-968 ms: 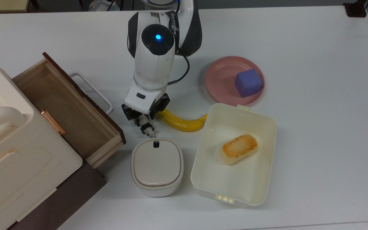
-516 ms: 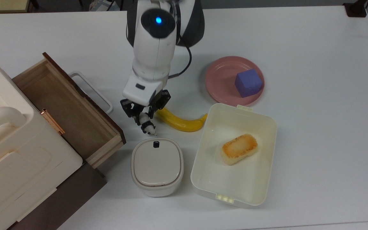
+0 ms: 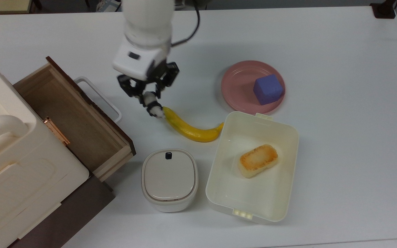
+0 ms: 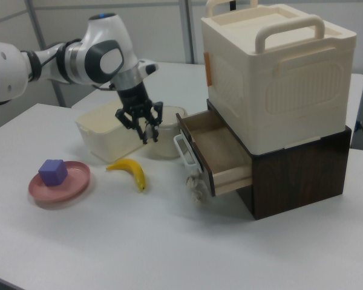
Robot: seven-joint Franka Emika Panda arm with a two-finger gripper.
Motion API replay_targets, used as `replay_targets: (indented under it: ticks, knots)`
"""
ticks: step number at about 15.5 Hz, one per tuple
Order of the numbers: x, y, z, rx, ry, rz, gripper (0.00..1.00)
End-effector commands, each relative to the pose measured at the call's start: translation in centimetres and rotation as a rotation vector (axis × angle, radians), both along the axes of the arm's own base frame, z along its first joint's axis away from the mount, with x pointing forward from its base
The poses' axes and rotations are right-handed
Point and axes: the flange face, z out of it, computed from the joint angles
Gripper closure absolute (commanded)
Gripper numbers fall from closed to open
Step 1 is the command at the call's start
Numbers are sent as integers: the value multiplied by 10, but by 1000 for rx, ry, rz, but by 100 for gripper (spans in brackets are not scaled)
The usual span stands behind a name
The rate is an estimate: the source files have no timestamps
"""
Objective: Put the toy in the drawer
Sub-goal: 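Lift the panda toy and carry it over the open wooden drawer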
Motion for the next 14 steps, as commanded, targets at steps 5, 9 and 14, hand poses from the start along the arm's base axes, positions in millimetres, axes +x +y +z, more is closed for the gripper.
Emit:
replay_targets:
  ticks: [5,9,14]
  knots:
    - [0,-119,61,-80,-166,48,79]
    - [8,-152,45,-135,-226,51,79]
    - [17,-167,-15,-160,-167,46,73]
